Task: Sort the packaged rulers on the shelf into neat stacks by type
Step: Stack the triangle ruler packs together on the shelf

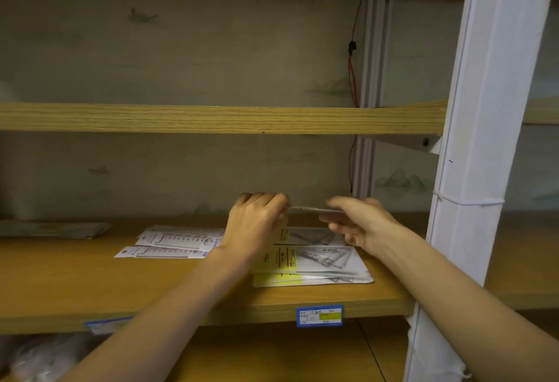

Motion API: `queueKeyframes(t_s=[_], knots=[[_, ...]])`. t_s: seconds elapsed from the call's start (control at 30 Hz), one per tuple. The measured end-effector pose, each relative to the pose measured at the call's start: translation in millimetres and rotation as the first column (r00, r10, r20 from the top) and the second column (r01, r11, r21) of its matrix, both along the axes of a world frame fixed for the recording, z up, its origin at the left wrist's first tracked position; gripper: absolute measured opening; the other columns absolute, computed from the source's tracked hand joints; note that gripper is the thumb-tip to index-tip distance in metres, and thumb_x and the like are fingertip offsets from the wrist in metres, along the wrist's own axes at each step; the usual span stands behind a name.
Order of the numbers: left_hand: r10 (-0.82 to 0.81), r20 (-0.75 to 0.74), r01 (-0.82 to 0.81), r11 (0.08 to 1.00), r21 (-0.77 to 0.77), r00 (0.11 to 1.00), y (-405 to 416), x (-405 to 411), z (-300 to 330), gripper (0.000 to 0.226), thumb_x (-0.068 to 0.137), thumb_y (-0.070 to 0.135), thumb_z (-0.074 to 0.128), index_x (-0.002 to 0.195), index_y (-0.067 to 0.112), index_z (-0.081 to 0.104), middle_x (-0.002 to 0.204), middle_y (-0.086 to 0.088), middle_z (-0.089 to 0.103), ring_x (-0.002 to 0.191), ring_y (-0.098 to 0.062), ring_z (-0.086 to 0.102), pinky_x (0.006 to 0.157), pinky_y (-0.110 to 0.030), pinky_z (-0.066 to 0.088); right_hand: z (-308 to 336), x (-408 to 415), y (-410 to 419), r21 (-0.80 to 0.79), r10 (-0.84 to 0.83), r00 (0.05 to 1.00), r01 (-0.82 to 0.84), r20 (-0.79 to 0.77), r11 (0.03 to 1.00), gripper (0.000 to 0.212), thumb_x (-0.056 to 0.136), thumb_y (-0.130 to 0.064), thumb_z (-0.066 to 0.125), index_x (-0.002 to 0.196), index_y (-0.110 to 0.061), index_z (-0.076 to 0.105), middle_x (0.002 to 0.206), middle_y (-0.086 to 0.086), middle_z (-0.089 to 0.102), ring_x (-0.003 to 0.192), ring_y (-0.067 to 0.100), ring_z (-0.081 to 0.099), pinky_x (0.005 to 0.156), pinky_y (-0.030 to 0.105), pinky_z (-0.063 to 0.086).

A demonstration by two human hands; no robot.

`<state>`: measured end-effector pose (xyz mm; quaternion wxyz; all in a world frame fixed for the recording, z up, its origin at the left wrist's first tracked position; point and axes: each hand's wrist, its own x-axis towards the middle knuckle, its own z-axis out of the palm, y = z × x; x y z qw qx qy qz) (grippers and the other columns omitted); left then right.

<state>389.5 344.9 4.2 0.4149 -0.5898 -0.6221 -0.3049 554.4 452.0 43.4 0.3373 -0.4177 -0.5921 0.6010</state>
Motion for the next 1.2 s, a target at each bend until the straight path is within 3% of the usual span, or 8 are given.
queueKeyframes(t_s=[0.17, 0.3, 0.5, 0.63, 0.87, 1.03, 1.13, 1.2], knots=[[-0.046, 0.006, 0.046, 0.991, -0.122, 0.999, -2.9, -1.3, -4.1, 0.027, 0.079, 0.021, 0.041, 0.093, 0.019, 0.065, 0.089, 0.003, 0.069, 0.083, -0.022, 0.065, 0.076, -0.036, 0.049, -7.9, 1.0, 1.8, 0.04, -0.097, 0.995, 0.098, -0.024, 0.994, 0.02, 0.084, -0.007, 0.07, 0.103, -0.002, 0.066, 0.074, 0.008, 0.068, 0.053, 0.009, 0.062, 0.036, 0.016, 0.034], [-0.009, 0.033, 0.012, 0.997, -0.074, 0.999, -8.8, -9.1, -2.8, 0.037, 0.073, 0.009, 0.035, 0.093, 0.015, 0.066, 0.091, 0.0, 0.07, 0.085, -0.027, 0.066, 0.076, -0.037, 0.049, -13.6, 10.0, 6.5, 0.129, -0.127, 0.992, 0.123, 0.017, 0.984, 0.021, 0.085, -0.007, 0.068, 0.106, -0.005, 0.066, 0.08, 0.009, 0.068, 0.058, 0.01, 0.06, 0.04, 0.018, 0.037], [0.067, 0.103, -0.07, 0.997, 0.023, 0.992, -12.5, -24.1, 6.2, 0.047, 0.058, -0.005, 0.037, 0.089, 0.01, 0.069, 0.084, -0.005, 0.072, 0.074, -0.029, 0.067, 0.068, -0.039, 0.052, -24.5, 21.4, 4.3, 0.286, -0.085, 0.991, 0.053, 0.1, 0.957, 0.022, 0.086, -0.008, 0.069, 0.106, -0.017, 0.064, 0.1, 0.006, 0.063, 0.087, 0.018, 0.057, 0.06, 0.023, 0.044], [0.075, 0.156, -0.08, 0.997, 0.023, 0.985, -6.9, -28.5, 5.8, 0.047, 0.055, -0.009, 0.042, 0.089, 0.009, 0.069, 0.083, -0.007, 0.072, 0.072, -0.032, 0.066, 0.064, -0.04, 0.051, -32.6, 20.0, 2.2, 0.297, -0.037, 0.985, -0.014, 0.166, 0.955, 0.02, 0.085, -0.008, 0.069, 0.099, -0.021, 0.064, 0.107, 0.007, 0.063, 0.095, 0.025, 0.065, 0.087, 0.041, 0.056], [0.062, 0.161, -0.048, 0.995, -0.089, 0.985, 4.7, -32.4, -2.9, 0.037, 0.066, -0.014, 0.056, 0.093, 0.008, 0.067, 0.086, -0.008, 0.071, 0.074, -0.034, 0.065, 0.06, -0.039, 0.052, -41.2, 23.2, -0.2, 0.561, -0.143, 0.897, -0.131, 0.418, 0.817, 0.026, 0.091, -0.019, 0.065, 0.116, -0.024, 0.059, 0.118, -0.001, 0.057, 0.093, 0.018, 0.064, 0.076, 0.03, 0.056], [0.049, 0.175, -0.02, 0.986, -0.164, 0.983, 13.6, -38.0, -4.3, 0.024, 0.083, 0.008, 0.045, 0.097, 0.013, 0.064, 0.092, -0.005, 0.069, 0.082, -0.031, 0.063, 0.067, -0.037, 0.05, -45.7, 26.7, 3.4, 0.587, -0.146, 0.817, -0.265, 0.559, 0.765, 0.028, 0.093, -0.022, 0.061, 0.12, -0.024, 0.056, 0.126, -0.001, 0.052, 0.089, 0.005, 0.055, 0.063, 0.01, 0.041], [0.08, 0.198, -0.026, 0.965, -0.26, 0.977, 21.3, -41.3, -6.8, 0.02, 0.09, 0.011, 0.049, 0.105, 0.017, 0.061, 0.104, -0.001, 0.065, 0.095, -0.025, 0.059, 0.078, -0.035, 0.043, -47.5, 25.7, 4.9, 0.6, -0.183, 0.771, -0.298, 0.61, 0.743, 0.029, 0.091, -0.027, 0.064, 0.119, -0.027, 0.056, 0.126, -0.003, 0.054, 0.116, 0.015, 0.051, 0.09, 0.025, 0.048], [0.097, 0.226, -0.017, 0.944, -0.33, 0.969, 25.9, -43.3, -6.9, 0.021, 0.092, 0.014, 0.047, 0.109, 0.02, 0.059, 0.11, 0.001, 0.062, 0.101, -0.021, 0.056, 0.083, -0.033, 0.04, -46.3, 22.6, 6.8, 0.62, -0.211, 0.777, -0.274, 0.593, 0.735, 0.027, 0.091, -0.026, 0.064, 0.117, -0.027, 0.057, 0.123, -0.004, 0.054, 0.123, 0.018, 0.047, 0.095, 0.031, 0.046]])
